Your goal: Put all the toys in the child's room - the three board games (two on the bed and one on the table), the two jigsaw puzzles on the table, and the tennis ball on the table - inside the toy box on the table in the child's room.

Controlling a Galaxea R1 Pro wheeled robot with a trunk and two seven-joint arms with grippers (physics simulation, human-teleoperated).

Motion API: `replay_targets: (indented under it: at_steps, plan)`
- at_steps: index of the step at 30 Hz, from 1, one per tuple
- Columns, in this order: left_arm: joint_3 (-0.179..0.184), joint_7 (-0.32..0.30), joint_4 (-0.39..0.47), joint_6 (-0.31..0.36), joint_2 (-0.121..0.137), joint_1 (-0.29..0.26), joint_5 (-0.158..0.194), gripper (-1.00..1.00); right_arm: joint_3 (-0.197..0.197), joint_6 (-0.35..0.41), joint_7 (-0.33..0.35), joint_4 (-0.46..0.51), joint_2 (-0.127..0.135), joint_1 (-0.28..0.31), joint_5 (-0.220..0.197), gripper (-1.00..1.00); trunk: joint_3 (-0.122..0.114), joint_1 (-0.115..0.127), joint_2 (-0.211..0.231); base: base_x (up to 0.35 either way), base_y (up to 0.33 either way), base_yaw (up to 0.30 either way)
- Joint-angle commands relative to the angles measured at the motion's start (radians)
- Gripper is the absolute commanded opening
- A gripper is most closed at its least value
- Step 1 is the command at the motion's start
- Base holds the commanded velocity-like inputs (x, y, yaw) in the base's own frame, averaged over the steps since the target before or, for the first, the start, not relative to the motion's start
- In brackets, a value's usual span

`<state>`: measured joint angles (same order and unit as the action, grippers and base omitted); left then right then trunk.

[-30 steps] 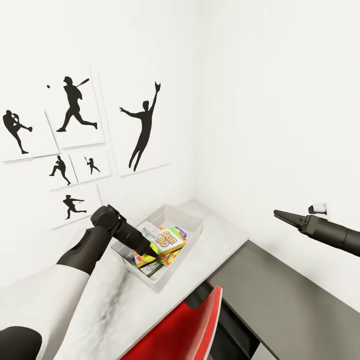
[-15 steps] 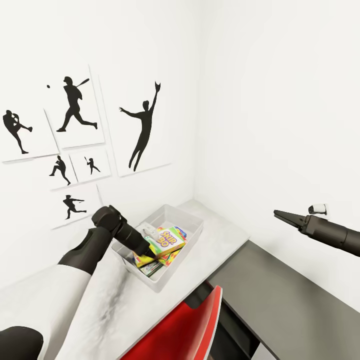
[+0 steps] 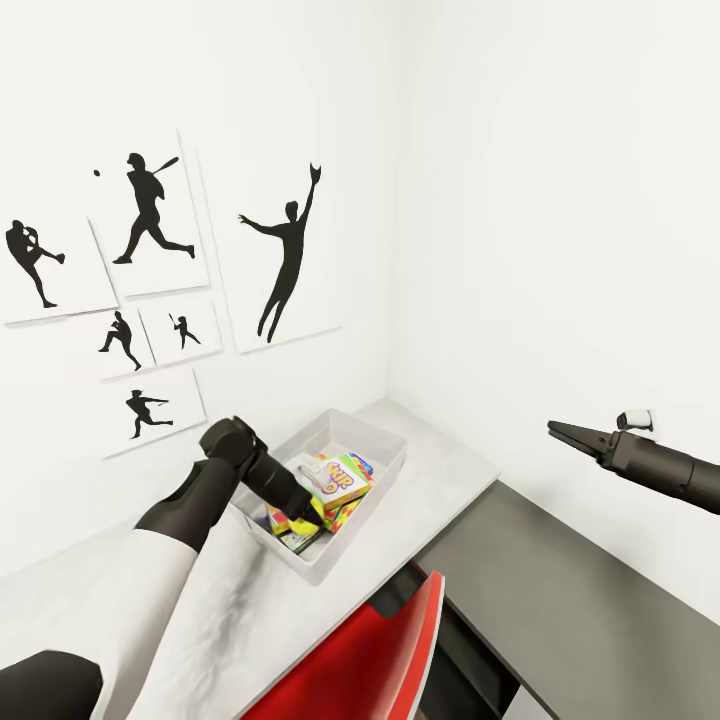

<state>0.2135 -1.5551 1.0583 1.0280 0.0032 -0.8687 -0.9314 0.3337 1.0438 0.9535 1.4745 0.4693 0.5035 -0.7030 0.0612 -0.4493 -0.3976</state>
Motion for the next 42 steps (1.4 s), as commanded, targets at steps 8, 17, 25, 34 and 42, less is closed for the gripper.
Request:
replay_targets:
  at_steps: [8, 17, 25, 34, 42]
  plan:
    - [0.001, -0.008, -0.018, 0.009, -0.005, -0.001, -0.01, -1.0, 0.001, 0.003, 0.005, 0.0, 0.0, 0.001, 0.003, 1.0, 0.002, -0.001, -0.002, 0.0, 0.0, 0.0]
    - [0.001, -0.008, -0.018, 0.008, -0.006, -0.001, -0.012, 1.0, 0.001, 0.003, 0.005, 0.0, 0.0, 0.001, 0.003, 1.0, 0.002, -0.001, -0.002, 0.0, 0.0, 0.0]
    - [0.002, -0.009, -0.018, 0.009, -0.005, -0.002, -0.012, 1.0, 0.001, 0.003, 0.005, 0.0, 0.0, 0.001, 0.003, 1.0, 0.002, -0.001, -0.002, 0.0, 0.0, 0.0]
    - [-0.012, -0.016, -0.004, 0.012, 0.003, -0.004, -0.011, 1.0, 0.003, 0.003, 0.006, 0.001, 0.0, 0.001, 0.003, 1.0, 0.002, -0.001, -0.002, 0.0, 0.0, 0.0]
    - [-0.238, -0.016, 0.121, 0.004, 0.033, -0.006, 0.005, 1.0, 0.008, 0.003, 0.007, 0.011, 0.002, 0.001, 0.005, 1.0, 0.002, -0.001, -0.002, 0.0, 0.0, 0.0]
